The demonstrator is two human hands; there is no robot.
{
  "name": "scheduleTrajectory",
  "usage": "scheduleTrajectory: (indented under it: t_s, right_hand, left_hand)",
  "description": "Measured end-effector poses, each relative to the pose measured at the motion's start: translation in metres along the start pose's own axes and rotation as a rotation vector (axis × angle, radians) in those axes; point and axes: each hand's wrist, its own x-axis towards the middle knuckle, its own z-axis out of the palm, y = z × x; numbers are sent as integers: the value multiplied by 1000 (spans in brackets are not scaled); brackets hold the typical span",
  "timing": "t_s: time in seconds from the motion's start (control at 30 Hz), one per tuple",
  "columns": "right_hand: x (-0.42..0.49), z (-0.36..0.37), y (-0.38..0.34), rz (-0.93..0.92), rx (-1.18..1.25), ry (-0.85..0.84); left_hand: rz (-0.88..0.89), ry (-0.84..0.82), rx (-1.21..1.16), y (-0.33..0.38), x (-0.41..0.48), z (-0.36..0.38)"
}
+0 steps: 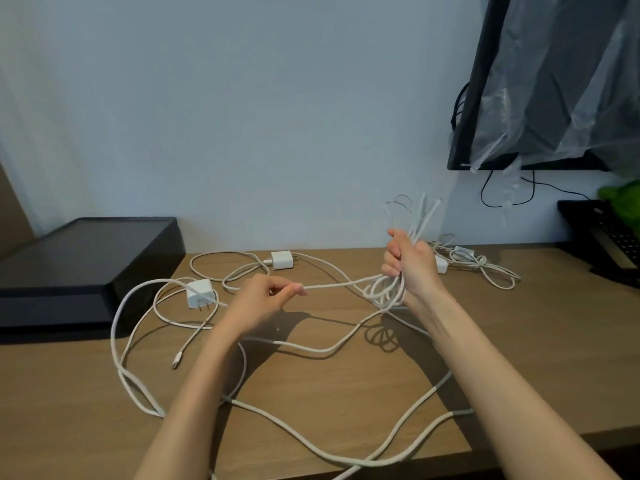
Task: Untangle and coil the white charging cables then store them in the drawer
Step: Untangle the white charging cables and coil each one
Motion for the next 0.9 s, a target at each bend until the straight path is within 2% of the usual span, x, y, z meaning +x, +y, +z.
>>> scheduleTrajectory:
  t_s: [0.13, 0.27, 0.37, 0.43, 0.57, 0.63, 0.73, 0.9]
  right_hand:
    - [-10, 3, 4, -124, -548, -127]
    - [-19, -1, 2, -290, -1063, -173]
    - [-20, -6, 1, -368, -1253, -147]
    - [-18, -11, 0, -380, -1288, -149]
    - [-17, -12, 3, -305, -1269, -231]
    - [-19, -6, 3, -226, -1151, -289]
    - [-23, 4, 5, -34, -829, -394]
    - [-30, 19, 13, 154, -665, -444]
  left_hand:
    - [-23, 125, 72, -11, 3, -3]
    - [27, 349, 279, -10, 3, -5]
    - [49, 521, 307, -12, 2, -12]
    - [65, 588, 233, -12, 2, -15]
    - [210, 523, 254, -2, 4, -8]
    - [291, 471, 276, 1, 3, -3]
    - [315, 455, 270, 8, 2, 3]
    - [282, 460, 165, 14, 1, 4]
